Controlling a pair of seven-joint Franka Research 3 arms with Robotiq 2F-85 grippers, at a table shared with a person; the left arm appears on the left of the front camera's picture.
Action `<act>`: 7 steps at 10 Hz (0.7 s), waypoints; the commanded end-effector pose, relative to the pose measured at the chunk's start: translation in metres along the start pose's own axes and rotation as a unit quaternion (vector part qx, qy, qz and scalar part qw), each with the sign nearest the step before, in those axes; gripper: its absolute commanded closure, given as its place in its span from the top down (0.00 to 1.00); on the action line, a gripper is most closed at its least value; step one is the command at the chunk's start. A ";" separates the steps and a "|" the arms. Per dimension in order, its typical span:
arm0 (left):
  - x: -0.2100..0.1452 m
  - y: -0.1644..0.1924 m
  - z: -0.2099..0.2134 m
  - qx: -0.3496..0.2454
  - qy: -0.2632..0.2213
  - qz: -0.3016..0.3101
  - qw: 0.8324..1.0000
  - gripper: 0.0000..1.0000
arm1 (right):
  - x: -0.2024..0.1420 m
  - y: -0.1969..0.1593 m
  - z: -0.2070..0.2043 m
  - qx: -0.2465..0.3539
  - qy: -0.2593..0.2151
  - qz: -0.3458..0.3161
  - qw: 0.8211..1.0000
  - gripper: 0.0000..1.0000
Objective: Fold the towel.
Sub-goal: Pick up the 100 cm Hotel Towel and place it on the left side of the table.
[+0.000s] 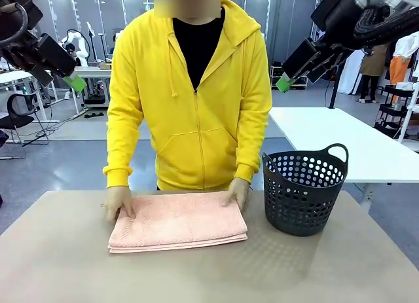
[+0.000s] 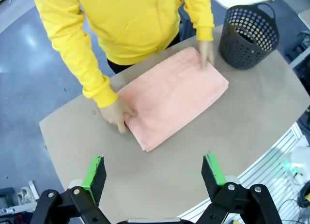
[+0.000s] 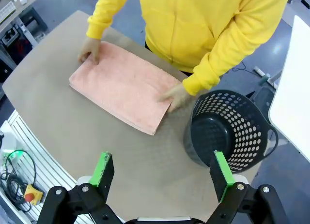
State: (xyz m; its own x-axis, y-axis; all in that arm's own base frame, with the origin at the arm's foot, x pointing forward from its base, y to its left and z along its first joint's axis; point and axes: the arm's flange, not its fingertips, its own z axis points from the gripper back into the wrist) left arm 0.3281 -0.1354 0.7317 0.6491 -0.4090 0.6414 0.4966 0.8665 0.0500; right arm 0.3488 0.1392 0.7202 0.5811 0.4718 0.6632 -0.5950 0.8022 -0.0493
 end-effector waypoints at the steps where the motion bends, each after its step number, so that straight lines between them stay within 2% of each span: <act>1: 0.003 0.000 0.003 0.000 0.005 0.004 1.000 1.00 | 0.002 -0.001 0.001 0.001 0.005 -0.001 1.000 1.00; 7: 0.003 0.000 0.003 0.000 0.005 0.004 1.000 1.00 | 0.002 -0.001 0.001 0.001 0.005 -0.001 1.000 1.00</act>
State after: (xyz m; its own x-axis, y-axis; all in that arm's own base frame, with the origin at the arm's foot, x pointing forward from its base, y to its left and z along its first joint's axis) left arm 0.3281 -0.1354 0.7317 0.6491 -0.4089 0.6415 0.4968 0.8664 0.0497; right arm 0.3490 0.1392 0.7200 0.5813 0.4722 0.6627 -0.5951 0.8021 -0.0496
